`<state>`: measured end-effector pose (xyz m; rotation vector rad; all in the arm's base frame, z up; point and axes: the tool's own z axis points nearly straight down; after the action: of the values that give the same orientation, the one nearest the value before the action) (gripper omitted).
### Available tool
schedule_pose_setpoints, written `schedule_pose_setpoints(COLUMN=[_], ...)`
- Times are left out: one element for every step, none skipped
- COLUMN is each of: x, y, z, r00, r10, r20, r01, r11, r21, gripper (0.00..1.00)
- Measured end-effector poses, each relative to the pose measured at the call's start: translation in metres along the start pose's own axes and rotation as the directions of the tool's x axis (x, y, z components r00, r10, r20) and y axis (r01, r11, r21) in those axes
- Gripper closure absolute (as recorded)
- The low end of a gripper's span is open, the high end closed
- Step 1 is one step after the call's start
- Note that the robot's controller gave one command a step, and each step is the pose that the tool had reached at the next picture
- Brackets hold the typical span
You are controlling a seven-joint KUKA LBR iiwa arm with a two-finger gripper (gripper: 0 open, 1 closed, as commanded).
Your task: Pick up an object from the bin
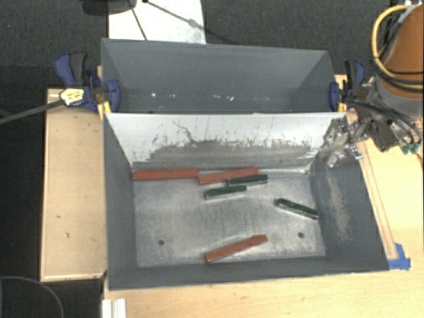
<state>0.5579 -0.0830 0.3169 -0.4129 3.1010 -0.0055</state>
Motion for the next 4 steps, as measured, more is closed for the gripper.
schedule_pose_setpoints(x=[-0.012, -0.013, 0.006, 0.013], y=[0.008, 0.011, 0.005, -0.006], z=[0.118, 0.144, 0.18, 0.243], r00=[0.986, 0.98, 0.981, 0.995], r10=[0.166, 0.197, 0.196, 0.096], r20=[-0.006, -0.014, -0.008, -0.004], r01=[-0.166, -0.197, -0.196, -0.096], r11=[0.986, 0.98, 0.981, 0.995], r21=[-0.002, -0.004, -0.002, -0.002], gripper=[0.0, 0.0, 0.0, 1.0])
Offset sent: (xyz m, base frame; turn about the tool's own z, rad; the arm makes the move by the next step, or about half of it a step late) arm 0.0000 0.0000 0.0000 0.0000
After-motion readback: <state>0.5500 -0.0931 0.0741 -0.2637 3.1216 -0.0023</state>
